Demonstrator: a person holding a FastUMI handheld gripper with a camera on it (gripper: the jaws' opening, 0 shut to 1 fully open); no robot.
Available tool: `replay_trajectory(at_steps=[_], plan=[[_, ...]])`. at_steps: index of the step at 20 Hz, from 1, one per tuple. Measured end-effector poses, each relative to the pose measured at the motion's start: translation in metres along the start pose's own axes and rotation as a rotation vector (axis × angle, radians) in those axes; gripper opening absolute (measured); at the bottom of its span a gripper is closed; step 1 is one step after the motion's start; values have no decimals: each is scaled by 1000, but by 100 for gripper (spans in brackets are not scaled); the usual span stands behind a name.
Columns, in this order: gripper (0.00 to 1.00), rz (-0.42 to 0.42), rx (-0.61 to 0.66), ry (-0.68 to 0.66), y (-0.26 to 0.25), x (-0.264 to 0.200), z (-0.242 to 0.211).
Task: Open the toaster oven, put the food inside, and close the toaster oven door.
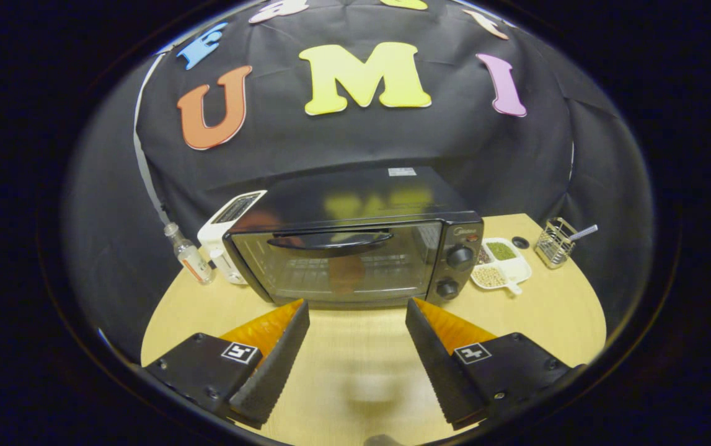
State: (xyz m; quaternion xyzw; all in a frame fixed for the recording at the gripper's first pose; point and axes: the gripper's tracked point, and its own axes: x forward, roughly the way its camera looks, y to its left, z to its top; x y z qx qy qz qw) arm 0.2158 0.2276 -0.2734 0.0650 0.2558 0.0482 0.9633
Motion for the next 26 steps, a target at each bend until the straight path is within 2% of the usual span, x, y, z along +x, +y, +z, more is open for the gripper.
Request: replay_trajectory(at_steps=[4, 8, 11, 17, 22, 26], plan=[[100, -23, -18, -34, -29, -28, 6], [100, -57, -65, -107, -74, -86, 33], [100, -87, -69, -216, -114, -145, 74], [99, -57, -65, -455, -179, -257, 153], [99, -28, -68, -558, -223, -312, 157], [99, 4, -38, -555, -241, -322, 143]])
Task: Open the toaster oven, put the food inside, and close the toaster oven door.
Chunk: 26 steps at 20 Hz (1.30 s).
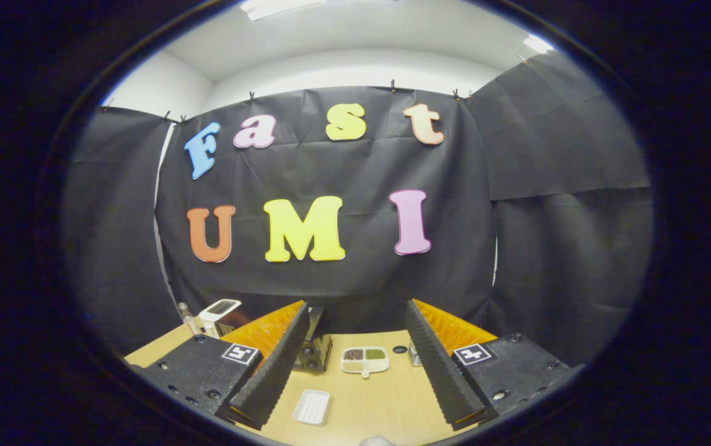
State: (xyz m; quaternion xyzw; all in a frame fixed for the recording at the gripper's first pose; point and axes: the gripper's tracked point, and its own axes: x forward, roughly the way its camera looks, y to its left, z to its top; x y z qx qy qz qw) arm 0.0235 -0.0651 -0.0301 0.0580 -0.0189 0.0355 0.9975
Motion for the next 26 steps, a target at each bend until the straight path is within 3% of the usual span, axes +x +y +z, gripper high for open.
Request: replay_trajectory(at_steps=[11, 26], plan=[[99, 4, -13, -1, -19, -10, -7], [99, 27, -47, -15, 6, -6, 6]])
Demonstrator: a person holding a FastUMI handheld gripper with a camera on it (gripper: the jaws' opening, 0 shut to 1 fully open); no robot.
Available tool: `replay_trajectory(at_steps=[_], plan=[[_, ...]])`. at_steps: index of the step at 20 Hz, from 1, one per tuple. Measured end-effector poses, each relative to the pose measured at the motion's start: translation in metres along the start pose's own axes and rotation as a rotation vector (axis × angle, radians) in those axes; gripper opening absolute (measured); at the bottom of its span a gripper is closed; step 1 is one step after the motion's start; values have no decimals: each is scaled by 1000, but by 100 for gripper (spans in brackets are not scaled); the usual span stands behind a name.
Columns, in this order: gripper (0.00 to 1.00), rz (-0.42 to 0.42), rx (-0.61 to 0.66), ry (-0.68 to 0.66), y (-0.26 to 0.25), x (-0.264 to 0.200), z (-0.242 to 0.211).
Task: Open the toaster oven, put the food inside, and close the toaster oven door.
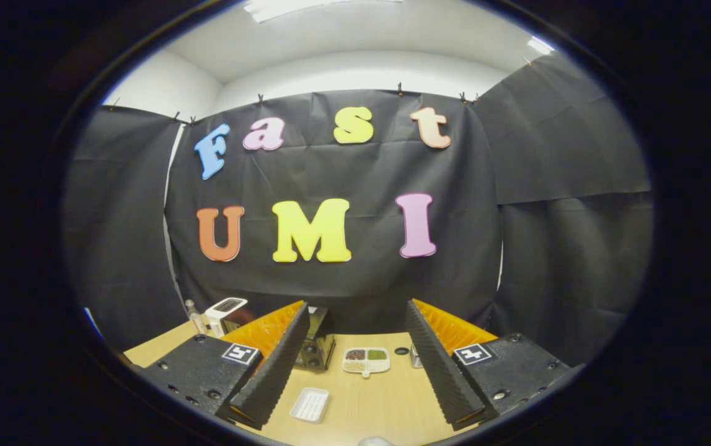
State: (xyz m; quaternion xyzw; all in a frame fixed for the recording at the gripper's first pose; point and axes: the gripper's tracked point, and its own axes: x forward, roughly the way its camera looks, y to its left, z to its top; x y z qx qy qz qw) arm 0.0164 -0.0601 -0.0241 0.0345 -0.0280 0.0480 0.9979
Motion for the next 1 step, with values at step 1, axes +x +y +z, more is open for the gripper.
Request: replay_trajectory(at_steps=[1], plan=[[99, 1, -5, 0, 1, 0, 1]])
